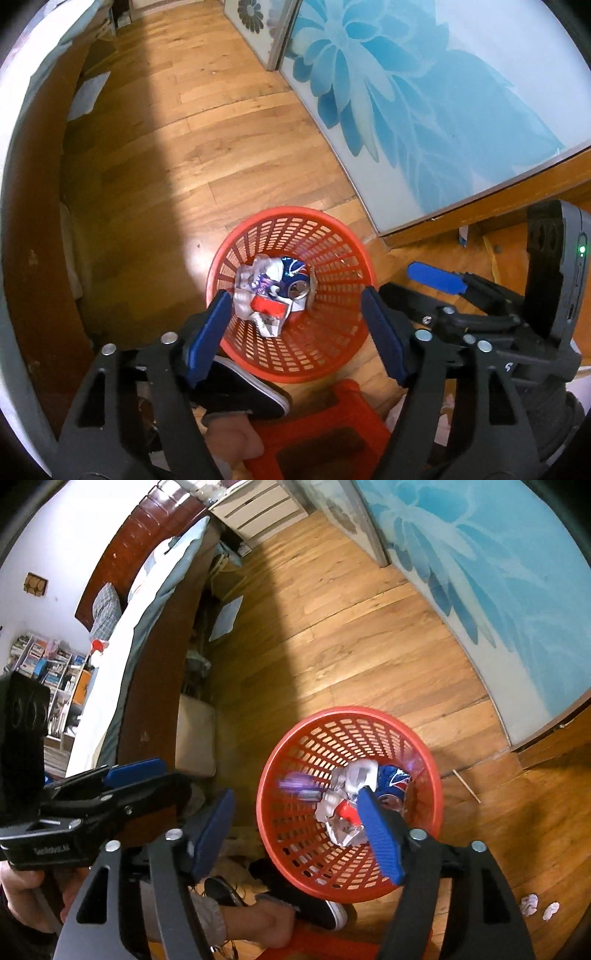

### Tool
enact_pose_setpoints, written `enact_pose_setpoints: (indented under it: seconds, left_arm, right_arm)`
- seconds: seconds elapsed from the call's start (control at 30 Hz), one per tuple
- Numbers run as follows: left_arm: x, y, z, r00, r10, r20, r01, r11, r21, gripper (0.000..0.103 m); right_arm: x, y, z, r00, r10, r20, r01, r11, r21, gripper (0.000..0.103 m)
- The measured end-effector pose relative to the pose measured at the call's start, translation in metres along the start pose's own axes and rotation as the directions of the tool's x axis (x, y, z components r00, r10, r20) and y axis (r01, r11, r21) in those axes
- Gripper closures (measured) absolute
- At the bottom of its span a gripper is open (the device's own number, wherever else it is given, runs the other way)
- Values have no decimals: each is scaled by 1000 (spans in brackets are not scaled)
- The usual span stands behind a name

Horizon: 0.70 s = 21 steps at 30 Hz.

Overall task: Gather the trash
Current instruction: 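Carry wrapper and cup to the red wastebasket and release both, then move both tools back over the bed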

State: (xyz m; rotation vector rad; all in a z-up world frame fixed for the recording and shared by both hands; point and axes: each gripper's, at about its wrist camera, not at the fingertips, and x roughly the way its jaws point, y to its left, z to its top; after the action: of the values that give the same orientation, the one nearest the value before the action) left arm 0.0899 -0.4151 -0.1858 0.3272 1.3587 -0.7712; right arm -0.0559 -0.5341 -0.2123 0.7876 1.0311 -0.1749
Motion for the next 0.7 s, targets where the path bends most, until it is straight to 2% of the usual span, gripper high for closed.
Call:
enact_pose_setpoints:
  seconds: [0.17,0.33,0.53,0.63,0.7]
  left_arm:
    - [-24,4,-1,998,-8,56,8,1000,-5,27]
    - [-80,24,-11,979,-25,204,40,997,-67,27]
    - [-154,61,-30,919,-17,394,69,991,-119,26]
    - [-189,95,-37,888,57,456,10,989,-144,24]
    - [-212,132,-45,859,138,494,-38,978,-206,21]
  right_arm:
    - [-7,5,3,1000,1,8,-1,1000,-6,30]
    - [-11,35,2,1000,5,6,-5,998,-69,30]
    - [-7,103,4,999,35,-2,-34,979,-200,30]
    - [-3,147,6,998,64,-10,-65,962,-264,30]
    - [1,173,7,996,83,-17,-85,952,-294,30]
